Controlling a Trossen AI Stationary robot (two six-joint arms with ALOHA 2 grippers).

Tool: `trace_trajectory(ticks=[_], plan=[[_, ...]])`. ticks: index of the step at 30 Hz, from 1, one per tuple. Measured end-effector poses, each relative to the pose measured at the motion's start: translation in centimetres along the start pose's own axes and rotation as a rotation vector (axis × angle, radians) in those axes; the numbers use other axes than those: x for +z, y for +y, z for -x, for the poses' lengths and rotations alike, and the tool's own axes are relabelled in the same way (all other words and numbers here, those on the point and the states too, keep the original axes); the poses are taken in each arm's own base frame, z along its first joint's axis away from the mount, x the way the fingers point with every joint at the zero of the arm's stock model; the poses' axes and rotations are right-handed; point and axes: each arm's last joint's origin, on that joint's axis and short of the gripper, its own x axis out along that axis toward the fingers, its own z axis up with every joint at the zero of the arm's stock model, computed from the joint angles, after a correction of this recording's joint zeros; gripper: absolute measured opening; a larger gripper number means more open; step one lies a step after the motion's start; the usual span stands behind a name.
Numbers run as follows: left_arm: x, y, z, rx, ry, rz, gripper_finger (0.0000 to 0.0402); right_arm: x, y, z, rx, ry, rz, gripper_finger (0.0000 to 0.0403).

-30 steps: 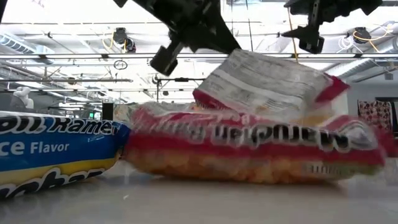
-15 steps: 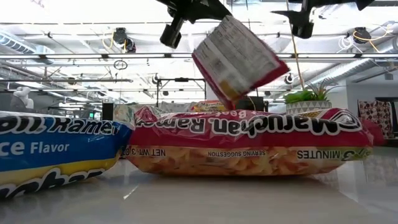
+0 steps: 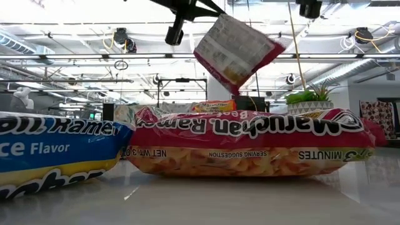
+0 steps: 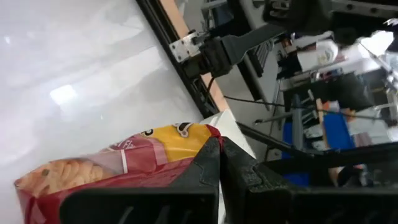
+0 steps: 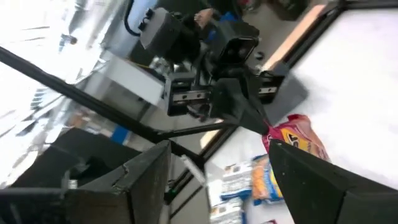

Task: Sort Maruchan noodles
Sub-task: Put the middle red noodle pack into the white bin

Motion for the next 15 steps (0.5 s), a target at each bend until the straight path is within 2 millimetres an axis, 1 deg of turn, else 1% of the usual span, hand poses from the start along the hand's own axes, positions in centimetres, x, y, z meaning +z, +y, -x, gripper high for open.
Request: trace_trajectory(ticks=[3, 7, 11, 15], plan=[[0.9, 0.6, 0.1, 0.004, -0.007, -0.054, 0.0000, 0.4, 1.5, 0.8, -0.060, 0.032, 0.036, 0.0263], [2.1, 1.0, 0.2, -0.005, -0.053, -0.038, 0.0000, 1.3, 3.3, 2.1, -0.125, 0.078, 0.112, 0.0263], [3.6, 0.2, 0.5, -0.099, -0.181, -0.039, 0.0000, 2.1, 4.7, 3.5, -0.155, 0.115, 0.215, 0.0263], [4.4, -1.0, 0.9, -0.168, -0.353, -0.045, 0.0000, 2.6, 5.7, 4.8, -0.112, 0.122, 0.338, 0.0263]])
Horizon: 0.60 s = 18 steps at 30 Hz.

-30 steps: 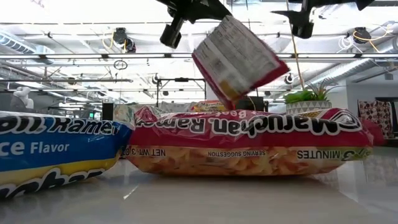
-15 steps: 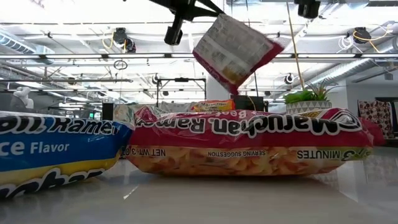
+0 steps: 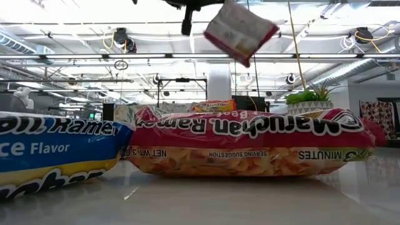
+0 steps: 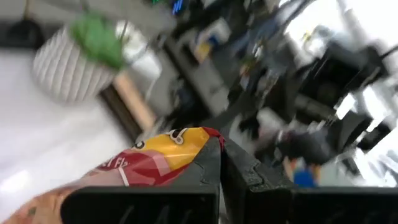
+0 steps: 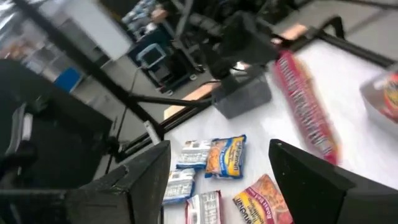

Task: Sort Maruchan noodles
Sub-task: Put the middle red noodle pack into the white bin

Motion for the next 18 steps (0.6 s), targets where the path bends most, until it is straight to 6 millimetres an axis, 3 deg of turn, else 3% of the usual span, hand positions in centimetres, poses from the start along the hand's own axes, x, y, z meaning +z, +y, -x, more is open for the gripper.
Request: trace_trajectory(ticks=[5, 12, 18], plan=[[0.4, -2.6, 0.0, 0.051, -0.112, -0.073, 0.0000, -0.2, 0.3, 2.0, 0.053, -0.024, 0.145, 0.0263], [-0.8, -5.1, -0.7, 0.129, -0.155, -0.140, 0.0000, -0.9, -0.2, 3.7, -0.015, -0.030, 0.236, 0.0263], [-1.2, -5.1, -1.3, 0.147, -0.171, -0.104, 0.0000, -1.0, -0.3, 4.3, -0.004, -0.039, 0.225, 0.0263]])
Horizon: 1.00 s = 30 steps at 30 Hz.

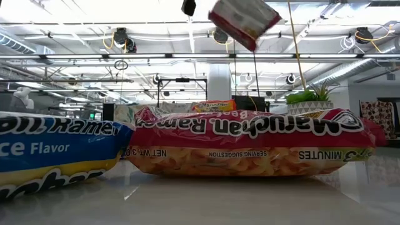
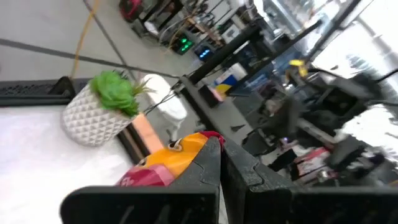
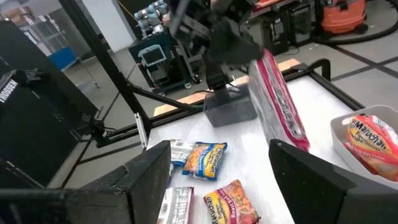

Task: Sort Maruchan noodles
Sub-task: Put the middle red noodle pack into the white bin

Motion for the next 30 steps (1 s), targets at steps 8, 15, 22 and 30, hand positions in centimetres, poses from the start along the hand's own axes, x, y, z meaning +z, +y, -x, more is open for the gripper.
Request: trace_trajectory(ticks=[8, 15, 22, 30], plan=[[-0.3, -0.2, -0.1, -0.022, -0.003, 0.011, 0.0000, -0.3, -0.2, -0.5, -0.035, 0.005, 0.027, 0.0263], [-0.1, -0.4, -0.2, -0.054, -0.020, 0.052, 0.0000, -0.9, -0.6, -1.2, -0.048, 0.033, 0.023, 0.0263], [0.5, 0.2, -0.7, -0.046, -0.046, 0.040, 0.0000, -0.3, -0.3, -1.0, -0.018, -0.035, -0.001, 0.0263], [1.0, 0.0, -0.8, -0.075, -0.079, 0.039, 0.0000, -0.3, -0.3, -0.9, -0.012, -0.036, -0.013, 0.0263]])
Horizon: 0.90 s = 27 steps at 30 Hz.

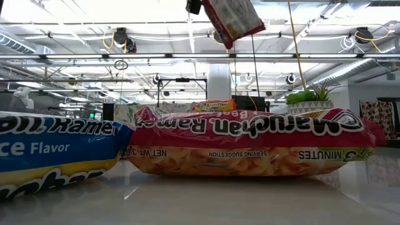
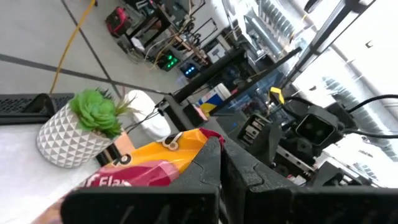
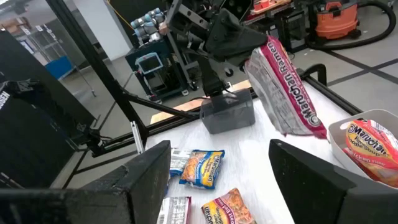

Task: Sort Maruchan noodles
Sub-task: Put the middle red noodle pack into the white bin

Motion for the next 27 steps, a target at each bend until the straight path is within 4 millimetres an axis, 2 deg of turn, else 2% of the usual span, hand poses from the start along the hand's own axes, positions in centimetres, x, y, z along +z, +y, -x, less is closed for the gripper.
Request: trace_trajectory(ticks=[14, 16, 20, 23, 27], plan=[[-1.6, -1.5, 0.9, -0.040, 0.047, 0.050, 0.0000, 0.1, 0.0, -0.2, 0.002, -0.001, 0.021, 0.0263], [-1.3, -2.4, 1.0, -0.054, 0.047, 0.051, 0.0000, 0.2, 0.1, -0.2, 0.009, -0.010, 0.023, 0.0263], [-0.5, -4.7, 0.5, -0.056, 0.066, -0.060, 0.0000, 0.2, 0.2, 0.0, 0.037, -0.014, -0.020, 0.0263], [-1.0, -5.7, -1.1, -0.045, 0.085, -0.138, 0.0000, 0.2, 0.2, 0.0, 0.037, -0.012, -0.015, 0.0263], [-2.3, -5.8, -4.0, -0.035, 0.084, -0.177, 0.0000, 0.6, 0.3, 0.1, 0.045, -0.033, 0.005, 0.0263]])
